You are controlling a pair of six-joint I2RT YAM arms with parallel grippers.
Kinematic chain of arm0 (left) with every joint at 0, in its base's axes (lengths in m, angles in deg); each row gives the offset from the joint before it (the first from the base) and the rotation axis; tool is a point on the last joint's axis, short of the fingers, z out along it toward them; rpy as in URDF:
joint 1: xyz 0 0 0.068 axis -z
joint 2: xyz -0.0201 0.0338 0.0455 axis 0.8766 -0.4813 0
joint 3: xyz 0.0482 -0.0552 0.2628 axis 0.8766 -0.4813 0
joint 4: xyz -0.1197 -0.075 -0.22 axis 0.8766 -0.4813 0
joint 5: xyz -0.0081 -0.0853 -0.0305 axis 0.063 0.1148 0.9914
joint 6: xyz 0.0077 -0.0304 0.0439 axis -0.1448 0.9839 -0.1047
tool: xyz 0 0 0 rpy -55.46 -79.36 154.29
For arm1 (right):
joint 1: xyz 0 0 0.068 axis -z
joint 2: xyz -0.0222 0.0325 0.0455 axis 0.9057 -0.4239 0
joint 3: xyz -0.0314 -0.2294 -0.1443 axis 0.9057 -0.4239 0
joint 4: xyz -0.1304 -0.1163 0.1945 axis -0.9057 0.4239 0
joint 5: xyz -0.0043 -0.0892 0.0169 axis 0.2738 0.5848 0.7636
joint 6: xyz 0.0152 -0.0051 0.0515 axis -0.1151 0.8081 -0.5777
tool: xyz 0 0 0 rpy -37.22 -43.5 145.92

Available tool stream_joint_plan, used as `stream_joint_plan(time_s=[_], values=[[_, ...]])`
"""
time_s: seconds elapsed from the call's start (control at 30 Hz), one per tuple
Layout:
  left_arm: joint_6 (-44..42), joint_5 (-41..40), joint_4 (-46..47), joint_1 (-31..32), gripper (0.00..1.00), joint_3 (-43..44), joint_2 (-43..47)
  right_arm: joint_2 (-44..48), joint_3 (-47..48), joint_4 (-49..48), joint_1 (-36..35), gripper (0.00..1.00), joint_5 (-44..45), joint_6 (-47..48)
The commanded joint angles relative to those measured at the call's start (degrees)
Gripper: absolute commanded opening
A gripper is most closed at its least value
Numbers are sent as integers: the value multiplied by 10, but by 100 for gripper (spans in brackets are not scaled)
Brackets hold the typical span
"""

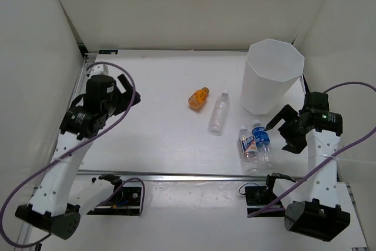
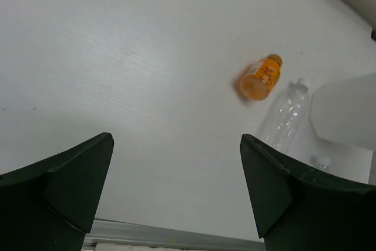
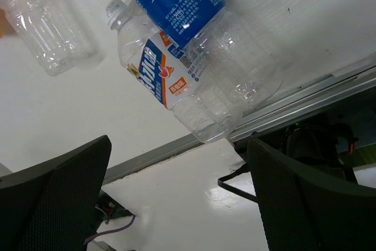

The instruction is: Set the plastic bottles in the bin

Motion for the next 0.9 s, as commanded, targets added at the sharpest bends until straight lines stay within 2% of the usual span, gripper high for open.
stream_joint_plan(time_s=[0.0,0.07,0.17,0.27,0.37,0.57,0.87], values=[[-63,103,9,4,100,6,-88,15,8,-25,-7,100,-19,29],[-69,129,2,4,100,13,-115,5,29,-41,-32,100,-29,53],[-76,152,9,17,100,19,-122,-48,62,-41,-32,100,-29,75],[-83,152,9,22,100,32,-122,-111,68,-12,-46,100,26,87],[-96,152,-9,22,100,50,-128,-135,61,-12,-74,100,64,93],[-101,157,-14,22,100,59,-113,-203,67,-13,-111,100,103,86],[-101,157,-25,22,100,53,-106,-226,5,-79,-134,100,135,47]])
